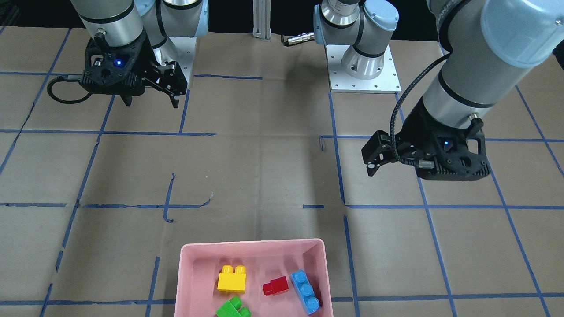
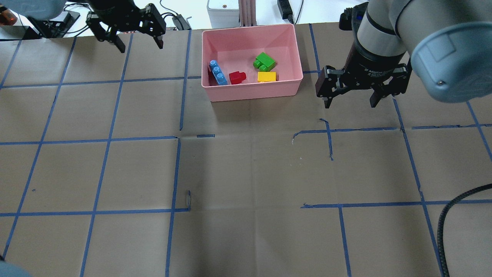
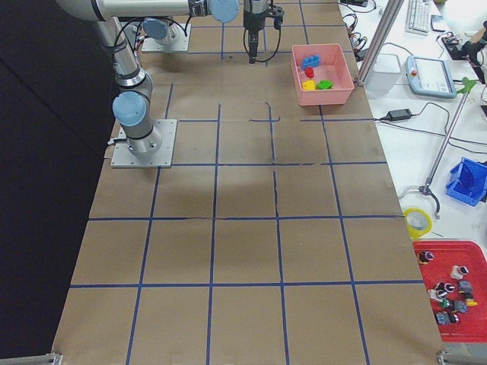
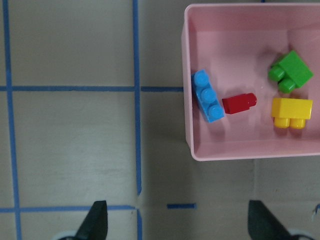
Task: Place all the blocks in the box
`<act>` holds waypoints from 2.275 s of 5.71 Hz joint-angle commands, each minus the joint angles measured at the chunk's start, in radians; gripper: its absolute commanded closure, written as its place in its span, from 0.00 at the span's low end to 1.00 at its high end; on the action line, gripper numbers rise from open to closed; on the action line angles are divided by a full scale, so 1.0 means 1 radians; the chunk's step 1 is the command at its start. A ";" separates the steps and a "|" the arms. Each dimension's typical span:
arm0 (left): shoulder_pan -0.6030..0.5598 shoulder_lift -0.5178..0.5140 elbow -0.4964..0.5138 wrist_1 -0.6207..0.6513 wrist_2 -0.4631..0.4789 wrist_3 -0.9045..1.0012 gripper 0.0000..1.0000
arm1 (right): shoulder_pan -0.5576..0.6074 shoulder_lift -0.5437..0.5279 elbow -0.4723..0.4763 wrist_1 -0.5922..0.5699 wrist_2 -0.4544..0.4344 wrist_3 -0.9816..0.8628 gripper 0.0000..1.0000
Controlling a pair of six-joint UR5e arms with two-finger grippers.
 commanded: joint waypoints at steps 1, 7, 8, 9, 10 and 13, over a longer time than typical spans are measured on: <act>0.004 0.161 -0.166 0.011 0.031 0.024 0.00 | 0.000 0.000 -0.001 -0.002 -0.009 -0.005 0.00; -0.020 0.167 -0.171 0.006 0.051 0.020 0.00 | -0.001 0.009 0.002 -0.002 -0.009 -0.009 0.00; -0.020 0.170 -0.174 0.011 0.051 0.020 0.00 | -0.001 0.009 0.002 -0.002 -0.008 -0.008 0.00; -0.020 0.169 -0.179 0.012 0.052 0.020 0.00 | 0.000 0.010 0.002 -0.003 -0.006 -0.009 0.00; -0.020 0.169 -0.183 0.012 0.054 0.020 0.00 | -0.001 0.010 0.002 -0.005 -0.006 -0.009 0.00; -0.020 0.172 -0.188 0.014 0.054 0.023 0.00 | 0.000 0.012 0.002 -0.005 -0.006 -0.008 0.00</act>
